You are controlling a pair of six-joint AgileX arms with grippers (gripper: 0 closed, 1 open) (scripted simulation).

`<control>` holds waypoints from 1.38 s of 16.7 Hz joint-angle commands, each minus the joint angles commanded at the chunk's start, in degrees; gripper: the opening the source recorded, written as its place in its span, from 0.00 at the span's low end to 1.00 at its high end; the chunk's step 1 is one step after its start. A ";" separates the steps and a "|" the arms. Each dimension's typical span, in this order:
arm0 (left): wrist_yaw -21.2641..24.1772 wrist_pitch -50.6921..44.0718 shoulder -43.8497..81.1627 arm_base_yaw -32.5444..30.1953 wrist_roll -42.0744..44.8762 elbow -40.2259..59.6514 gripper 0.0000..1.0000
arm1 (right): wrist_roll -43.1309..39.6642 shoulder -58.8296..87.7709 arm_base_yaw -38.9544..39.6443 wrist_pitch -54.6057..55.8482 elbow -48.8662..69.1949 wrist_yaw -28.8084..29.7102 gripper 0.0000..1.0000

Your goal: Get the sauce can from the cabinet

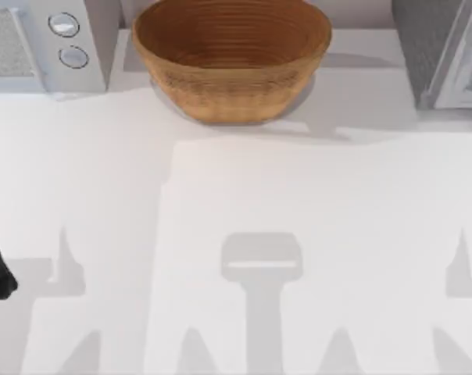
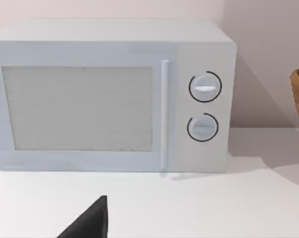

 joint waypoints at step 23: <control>0.00 0.00 0.00 0.00 0.00 0.00 1.00 | 0.63 56.11 7.88 -17.44 74.14 8.31 1.00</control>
